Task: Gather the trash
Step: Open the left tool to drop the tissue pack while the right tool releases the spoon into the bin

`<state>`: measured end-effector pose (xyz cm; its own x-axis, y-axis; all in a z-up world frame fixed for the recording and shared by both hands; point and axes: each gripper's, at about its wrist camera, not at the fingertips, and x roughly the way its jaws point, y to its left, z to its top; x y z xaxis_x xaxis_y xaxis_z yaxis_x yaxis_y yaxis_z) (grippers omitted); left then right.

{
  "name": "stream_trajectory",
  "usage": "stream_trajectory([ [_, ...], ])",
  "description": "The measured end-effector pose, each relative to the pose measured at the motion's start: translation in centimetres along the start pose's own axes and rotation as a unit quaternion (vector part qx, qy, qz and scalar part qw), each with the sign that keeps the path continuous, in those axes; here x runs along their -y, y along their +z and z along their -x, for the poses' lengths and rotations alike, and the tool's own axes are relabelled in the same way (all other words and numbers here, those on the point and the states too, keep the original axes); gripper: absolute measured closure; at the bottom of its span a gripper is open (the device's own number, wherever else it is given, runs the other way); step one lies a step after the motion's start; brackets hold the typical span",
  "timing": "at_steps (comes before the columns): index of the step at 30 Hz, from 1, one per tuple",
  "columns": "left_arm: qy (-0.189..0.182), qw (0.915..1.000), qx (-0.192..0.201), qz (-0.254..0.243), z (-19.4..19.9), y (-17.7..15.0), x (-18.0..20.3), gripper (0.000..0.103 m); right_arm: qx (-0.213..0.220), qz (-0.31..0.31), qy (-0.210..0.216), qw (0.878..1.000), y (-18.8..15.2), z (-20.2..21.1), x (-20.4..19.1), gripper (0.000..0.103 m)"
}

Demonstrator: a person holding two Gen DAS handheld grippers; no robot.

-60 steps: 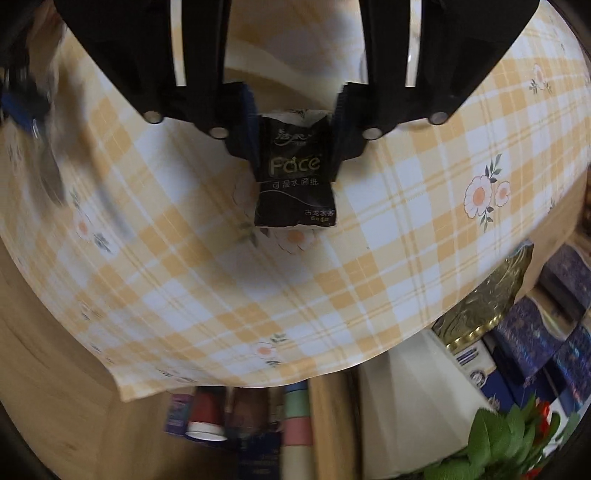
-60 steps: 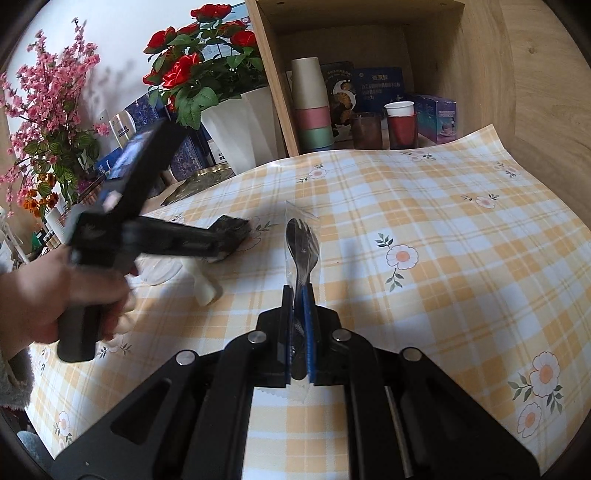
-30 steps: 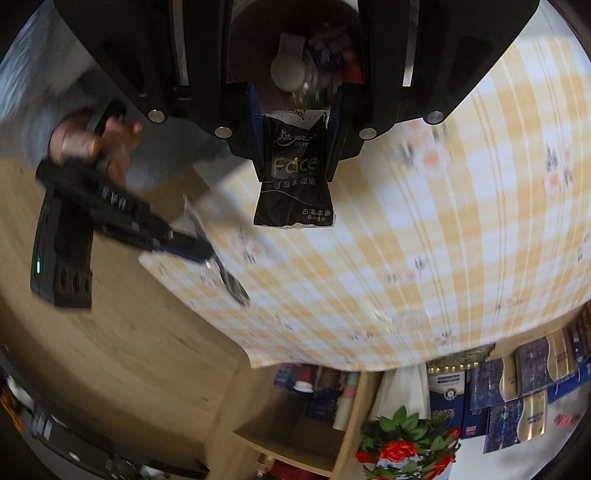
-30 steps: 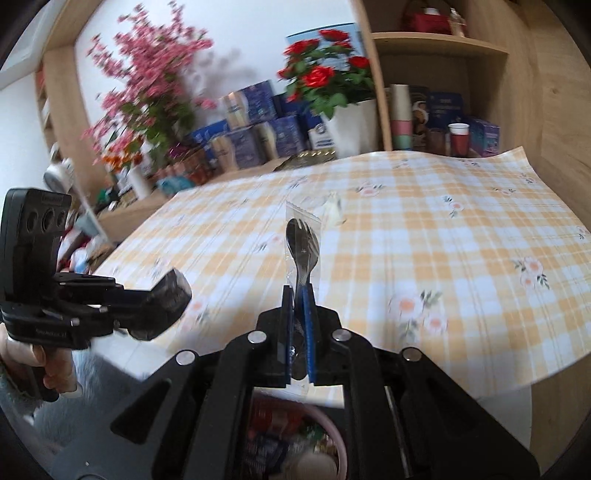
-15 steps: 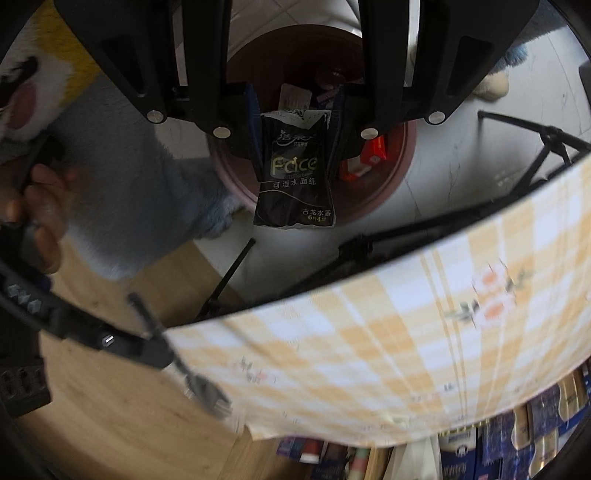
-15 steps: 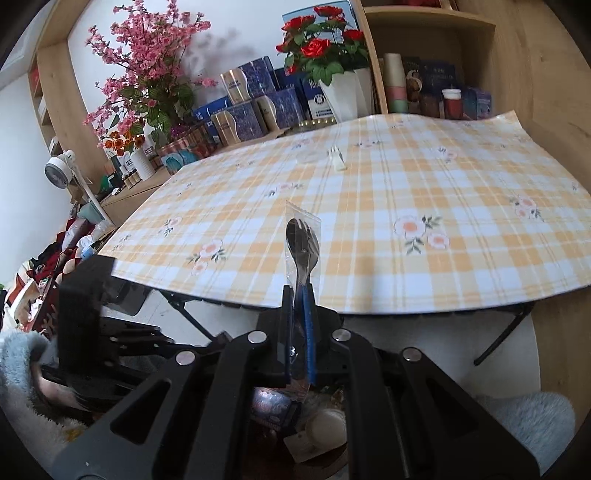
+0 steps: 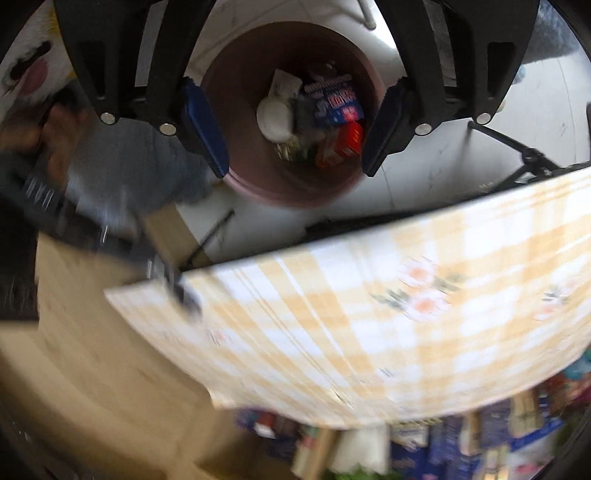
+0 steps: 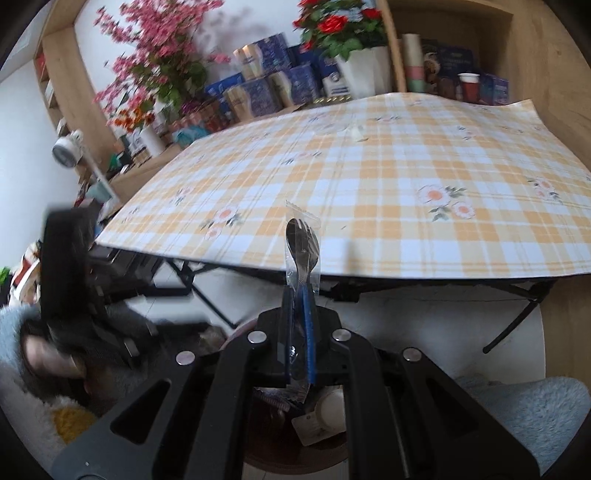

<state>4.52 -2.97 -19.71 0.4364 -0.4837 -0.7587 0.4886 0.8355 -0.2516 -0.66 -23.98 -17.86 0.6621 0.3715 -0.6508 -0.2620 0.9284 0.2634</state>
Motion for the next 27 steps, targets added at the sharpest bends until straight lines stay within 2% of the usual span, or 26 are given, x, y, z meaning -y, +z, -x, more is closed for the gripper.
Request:
stream_trajectory([
  [5,0.034,0.9962,0.08,0.007,4.1,1.2,-1.9,0.014,-0.04,0.041,0.016,0.998,-0.7,-1.7,-1.8,0.094],
  [10,0.081,0.9894,0.12,0.01,6.2,0.6,-3.1,0.009,-0.079,0.066,0.025,0.994,-1.6,-3.3,-3.1,0.094],
  [13,0.091,0.9845,0.147,0.033,7.0,-0.3,-4.3,0.007,-0.104,0.07,0.021,0.992,-2.1,-4.3,-3.4,0.094],
  [17,0.107,0.9811,0.148,0.064,6.8,-0.9,-5.3,0.007,-0.131,0.071,0.01,0.989,-2.5,-5.5,-3.4,0.094],
  [27,0.12,0.9789,0.154,0.059,6.5,-1.1,-5.1,0.006,-0.15,0.069,-0.007,0.986,-2.9,-6.4,-3.1,0.093],
])
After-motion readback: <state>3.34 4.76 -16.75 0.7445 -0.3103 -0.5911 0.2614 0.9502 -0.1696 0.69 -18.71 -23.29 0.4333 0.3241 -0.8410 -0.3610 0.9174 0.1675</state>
